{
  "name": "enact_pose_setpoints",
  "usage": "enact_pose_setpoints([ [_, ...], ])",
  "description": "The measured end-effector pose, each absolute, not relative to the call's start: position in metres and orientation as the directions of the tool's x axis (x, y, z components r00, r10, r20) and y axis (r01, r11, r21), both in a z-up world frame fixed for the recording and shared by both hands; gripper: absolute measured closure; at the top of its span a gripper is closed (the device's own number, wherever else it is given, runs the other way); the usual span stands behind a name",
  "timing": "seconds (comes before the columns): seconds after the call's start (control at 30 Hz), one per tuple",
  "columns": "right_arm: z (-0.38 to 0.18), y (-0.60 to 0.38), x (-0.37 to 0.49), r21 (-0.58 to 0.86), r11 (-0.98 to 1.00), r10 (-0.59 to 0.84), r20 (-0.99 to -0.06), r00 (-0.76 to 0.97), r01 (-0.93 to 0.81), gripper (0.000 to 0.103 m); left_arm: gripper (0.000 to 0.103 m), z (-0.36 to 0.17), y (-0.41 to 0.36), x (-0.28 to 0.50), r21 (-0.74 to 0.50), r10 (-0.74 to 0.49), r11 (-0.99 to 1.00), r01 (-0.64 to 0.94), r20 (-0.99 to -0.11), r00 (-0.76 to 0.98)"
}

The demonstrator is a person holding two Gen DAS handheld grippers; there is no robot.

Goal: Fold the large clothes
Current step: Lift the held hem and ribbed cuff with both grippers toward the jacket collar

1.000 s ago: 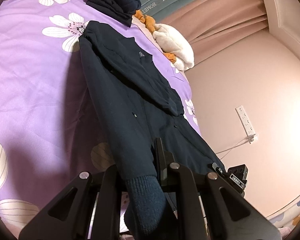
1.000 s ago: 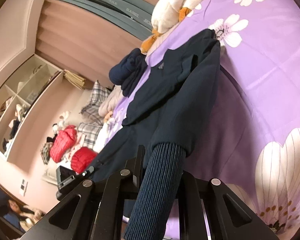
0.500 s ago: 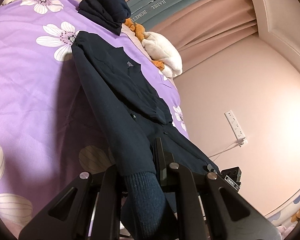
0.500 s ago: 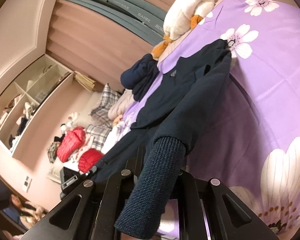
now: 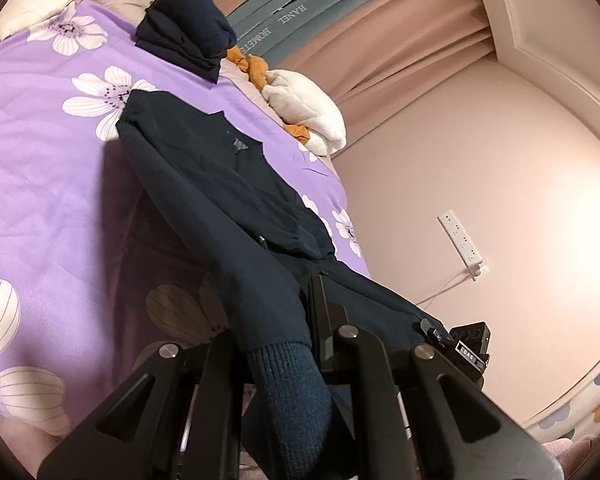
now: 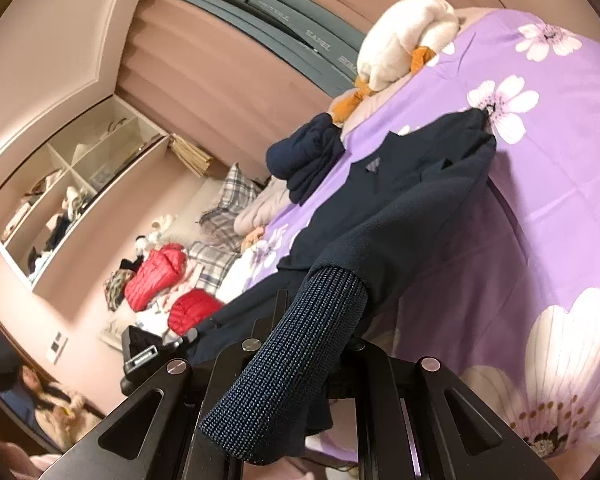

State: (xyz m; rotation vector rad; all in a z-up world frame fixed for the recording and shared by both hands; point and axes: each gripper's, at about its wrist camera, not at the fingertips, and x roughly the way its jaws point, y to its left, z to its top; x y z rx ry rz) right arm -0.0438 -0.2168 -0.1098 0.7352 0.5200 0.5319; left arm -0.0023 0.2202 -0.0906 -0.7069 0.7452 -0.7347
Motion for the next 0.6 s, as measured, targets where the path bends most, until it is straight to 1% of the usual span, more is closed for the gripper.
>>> enact_pose_setpoints([
  [0.43, -0.103, -0.223, -0.049, 0.726, 0.622, 0.619, -0.225, 0.753, -0.294, 0.09, 0.093, -0.083, 0.22, -0.015, -0.758, -0.782, 0.557, 0.339, -0.342, 0.521],
  [0.6, -0.1, -0.224, -0.049, 0.718, 0.626, 0.619, -0.221, 0.754, -0.304, 0.09, 0.093, -0.081, 0.22, -0.015, -0.736, -0.759, 0.592, 0.328, -0.372, 0.535],
])
